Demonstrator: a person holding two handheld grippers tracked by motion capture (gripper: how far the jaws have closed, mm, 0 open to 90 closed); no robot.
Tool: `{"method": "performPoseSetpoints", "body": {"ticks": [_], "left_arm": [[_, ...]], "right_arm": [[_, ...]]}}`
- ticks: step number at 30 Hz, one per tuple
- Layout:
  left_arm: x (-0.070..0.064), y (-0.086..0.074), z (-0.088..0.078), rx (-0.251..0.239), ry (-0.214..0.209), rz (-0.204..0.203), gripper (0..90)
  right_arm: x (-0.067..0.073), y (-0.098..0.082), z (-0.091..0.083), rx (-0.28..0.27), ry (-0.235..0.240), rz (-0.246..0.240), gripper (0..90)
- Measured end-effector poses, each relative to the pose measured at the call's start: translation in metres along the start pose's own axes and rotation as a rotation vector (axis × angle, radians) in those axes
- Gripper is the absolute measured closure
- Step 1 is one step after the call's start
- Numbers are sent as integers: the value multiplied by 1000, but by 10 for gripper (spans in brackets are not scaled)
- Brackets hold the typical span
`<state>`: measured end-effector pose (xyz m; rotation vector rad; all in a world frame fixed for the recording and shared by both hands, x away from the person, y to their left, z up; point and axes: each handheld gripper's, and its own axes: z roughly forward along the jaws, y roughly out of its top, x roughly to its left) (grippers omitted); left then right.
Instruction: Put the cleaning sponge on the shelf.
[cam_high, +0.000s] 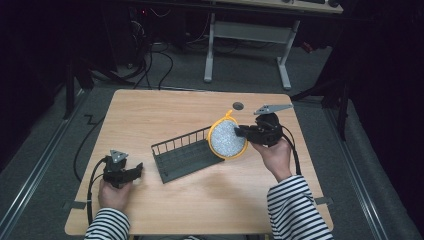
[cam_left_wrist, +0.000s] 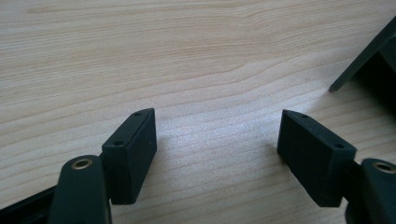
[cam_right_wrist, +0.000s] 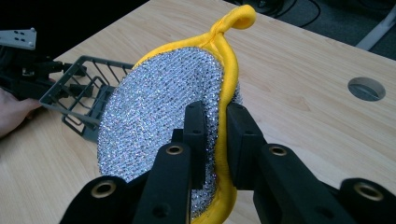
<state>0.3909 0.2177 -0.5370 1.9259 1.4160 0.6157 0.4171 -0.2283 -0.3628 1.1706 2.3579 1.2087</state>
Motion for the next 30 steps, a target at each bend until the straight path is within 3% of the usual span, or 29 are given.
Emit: {"method": "performPoseSetpoints", "body": {"ticks": [10, 30], "left_arm": [[0, 0, 0, 0, 0, 0, 289], [0, 0, 0, -1, 0, 0, 288]], "right_arm": [[-4, 11, 25, 11, 11, 32, 797], [12, 29, 62, 20, 30, 1, 793]]}}
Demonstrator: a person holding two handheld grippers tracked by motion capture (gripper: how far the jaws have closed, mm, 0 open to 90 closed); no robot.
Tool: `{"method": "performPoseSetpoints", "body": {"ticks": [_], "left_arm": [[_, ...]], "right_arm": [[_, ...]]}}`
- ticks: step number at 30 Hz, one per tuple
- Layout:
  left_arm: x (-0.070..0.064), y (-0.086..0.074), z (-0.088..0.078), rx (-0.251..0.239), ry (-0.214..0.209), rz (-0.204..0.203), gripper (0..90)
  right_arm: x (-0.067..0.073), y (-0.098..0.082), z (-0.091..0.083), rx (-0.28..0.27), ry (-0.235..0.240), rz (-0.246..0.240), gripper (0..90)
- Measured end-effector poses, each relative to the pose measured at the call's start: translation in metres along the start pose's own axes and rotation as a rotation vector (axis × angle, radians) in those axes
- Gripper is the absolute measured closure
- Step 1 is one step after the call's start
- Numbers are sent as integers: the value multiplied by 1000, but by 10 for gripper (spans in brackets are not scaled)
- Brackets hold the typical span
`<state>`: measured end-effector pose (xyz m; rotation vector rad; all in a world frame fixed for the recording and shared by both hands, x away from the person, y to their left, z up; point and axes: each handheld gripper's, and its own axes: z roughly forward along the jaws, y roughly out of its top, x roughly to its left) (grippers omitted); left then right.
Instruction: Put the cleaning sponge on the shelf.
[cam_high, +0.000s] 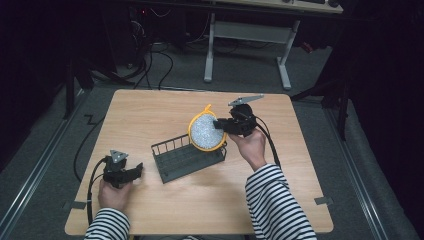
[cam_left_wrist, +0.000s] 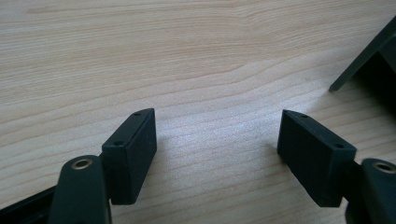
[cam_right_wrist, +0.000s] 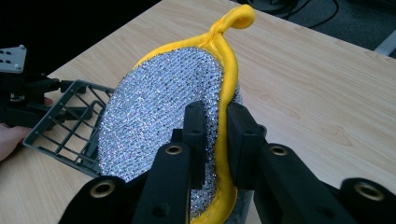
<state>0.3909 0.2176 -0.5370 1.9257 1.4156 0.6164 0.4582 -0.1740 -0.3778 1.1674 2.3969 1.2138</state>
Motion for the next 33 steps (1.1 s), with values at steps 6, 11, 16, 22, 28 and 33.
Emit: {"method": "performPoseSetpoints", "body": {"ticks": [6, 11, 16, 22, 28, 33], "left_arm": [[0, 0, 0, 1, 1, 0, 288], [0, 0, 0, 1, 1, 0, 288], [0, 0, 0, 1, 1, 0, 287], [0, 0, 0, 1, 0, 0, 288], [0, 0, 0, 1, 0, 0, 288], [0, 0, 0, 1, 1, 0, 287]], "right_arm": [[3, 0, 11, 3, 4, -3, 792], [6, 1, 23, 14, -10, -5, 791], [5, -2, 32, 11, -28, 4, 788], [4, -7, 41, 43, -42, -10, 782], [4, -14, 44, 73, -53, -31, 780], [8, -20, 48, 114, -74, -71, 783]]}}
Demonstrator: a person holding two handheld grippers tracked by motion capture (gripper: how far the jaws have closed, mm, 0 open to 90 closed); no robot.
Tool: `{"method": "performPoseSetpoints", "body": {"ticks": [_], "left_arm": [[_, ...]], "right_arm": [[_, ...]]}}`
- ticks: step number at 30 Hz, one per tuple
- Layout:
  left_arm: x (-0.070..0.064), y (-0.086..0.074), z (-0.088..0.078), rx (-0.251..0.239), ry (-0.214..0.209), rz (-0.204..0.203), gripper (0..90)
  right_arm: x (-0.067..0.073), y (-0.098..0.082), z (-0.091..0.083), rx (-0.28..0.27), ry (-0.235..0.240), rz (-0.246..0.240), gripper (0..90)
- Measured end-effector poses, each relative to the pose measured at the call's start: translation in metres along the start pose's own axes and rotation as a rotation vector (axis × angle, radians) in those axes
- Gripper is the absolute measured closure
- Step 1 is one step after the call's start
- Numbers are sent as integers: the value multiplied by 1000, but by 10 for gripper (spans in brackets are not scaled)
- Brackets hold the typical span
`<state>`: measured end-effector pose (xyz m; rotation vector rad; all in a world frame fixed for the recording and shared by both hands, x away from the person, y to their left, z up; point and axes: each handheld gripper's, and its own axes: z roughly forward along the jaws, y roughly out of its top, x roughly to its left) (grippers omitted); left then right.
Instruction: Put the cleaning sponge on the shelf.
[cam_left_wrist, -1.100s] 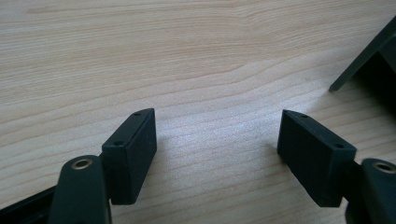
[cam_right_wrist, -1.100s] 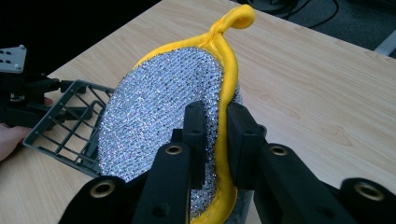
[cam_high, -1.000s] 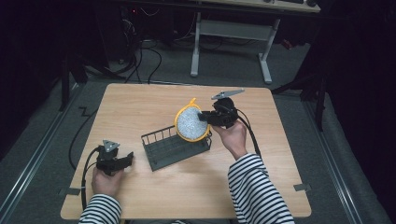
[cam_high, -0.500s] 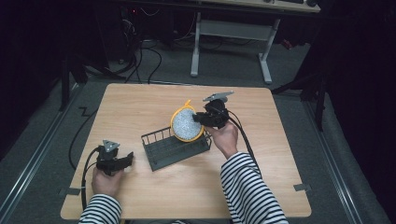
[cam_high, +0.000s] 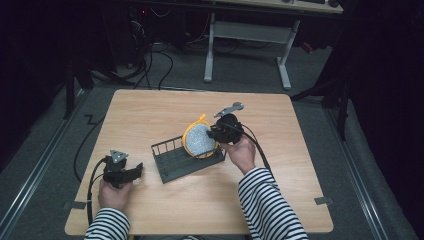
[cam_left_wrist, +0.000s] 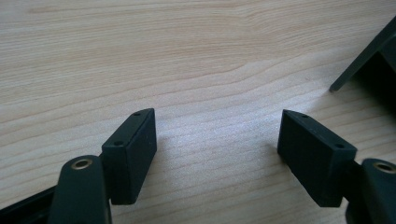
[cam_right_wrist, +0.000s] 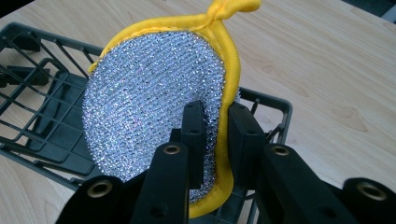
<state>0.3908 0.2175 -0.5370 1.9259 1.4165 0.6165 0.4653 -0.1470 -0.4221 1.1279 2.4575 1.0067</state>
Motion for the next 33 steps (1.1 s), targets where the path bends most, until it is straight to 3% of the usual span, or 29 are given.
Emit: {"method": "performPoseSetpoints", "body": {"ticks": [7, 10, 17, 27, 28, 33], "left_arm": [[0, 0, 0, 0, 1, 0, 287], [0, 0, 0, 0, 0, 0, 287], [0, 0, 0, 0, 0, -1, 288], [0, 0, 0, 0, -1, -1, 289], [0, 0, 0, 0, 1, -1, 289], [0, 0, 0, 0, 1, -1, 289]], "right_arm": [[0, -7, 4, 13, 3, -7, 782], [-1, -7, 2, 18, -3, 9, 694], [-3, -7, -11, -40, -23, 12, 500], [-12, -13, -33, -87, -49, 52, 462], [-14, -15, -38, -90, -79, 60, 460], [-16, -22, -50, -117, -107, 70, 458]]}}
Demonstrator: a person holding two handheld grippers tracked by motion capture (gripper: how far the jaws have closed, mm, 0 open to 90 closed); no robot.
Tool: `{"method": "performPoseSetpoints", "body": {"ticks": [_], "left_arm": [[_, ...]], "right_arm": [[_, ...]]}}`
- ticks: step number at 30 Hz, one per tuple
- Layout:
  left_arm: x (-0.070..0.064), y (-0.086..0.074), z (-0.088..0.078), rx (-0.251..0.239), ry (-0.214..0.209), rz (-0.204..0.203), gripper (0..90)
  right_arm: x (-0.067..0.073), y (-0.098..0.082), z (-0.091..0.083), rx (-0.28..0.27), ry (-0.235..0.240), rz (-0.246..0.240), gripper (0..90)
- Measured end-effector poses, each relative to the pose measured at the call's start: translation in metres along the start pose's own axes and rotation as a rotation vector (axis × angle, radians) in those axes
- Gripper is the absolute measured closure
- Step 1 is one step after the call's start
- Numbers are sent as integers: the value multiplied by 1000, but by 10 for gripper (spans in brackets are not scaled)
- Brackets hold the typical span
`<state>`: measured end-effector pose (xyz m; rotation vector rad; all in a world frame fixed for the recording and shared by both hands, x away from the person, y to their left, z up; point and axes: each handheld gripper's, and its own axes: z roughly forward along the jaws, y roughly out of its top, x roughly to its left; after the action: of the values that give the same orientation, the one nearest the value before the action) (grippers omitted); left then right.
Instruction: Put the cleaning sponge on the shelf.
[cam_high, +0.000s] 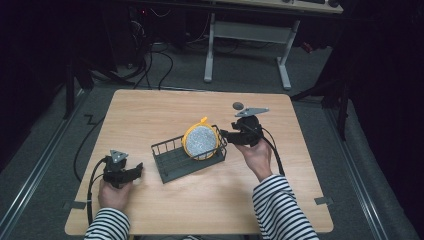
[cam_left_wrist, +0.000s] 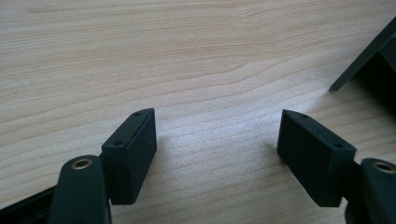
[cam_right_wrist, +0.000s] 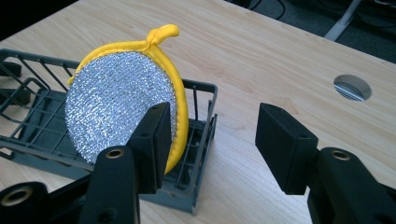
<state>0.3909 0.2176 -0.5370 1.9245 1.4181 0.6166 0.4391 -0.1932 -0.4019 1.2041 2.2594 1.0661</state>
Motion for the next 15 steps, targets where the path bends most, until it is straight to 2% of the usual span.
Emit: {"method": "performPoseSetpoints", "body": {"ticks": [9, 11, 12, 13, 15], "left_arm": [[0, 0, 0, 0, 0, -1, 289], [0, 0, 0, 0, 0, -1, 289], [0, 0, 0, 0, -1, -1, 289], [0, 0, 0, 0, -2, -1, 289], [0, 0, 0, 0, 0, -1, 289]], "right_arm": [[-17, -15, -23, -14, -20, 39, 453], [-26, -31, -28, -8, -35, 68, 453], [-26, -31, -28, -8, -35, 68, 453], [-33, -44, -30, -8, -46, 93, 453], [-36, -49, -31, -11, -46, 102, 452]]}}
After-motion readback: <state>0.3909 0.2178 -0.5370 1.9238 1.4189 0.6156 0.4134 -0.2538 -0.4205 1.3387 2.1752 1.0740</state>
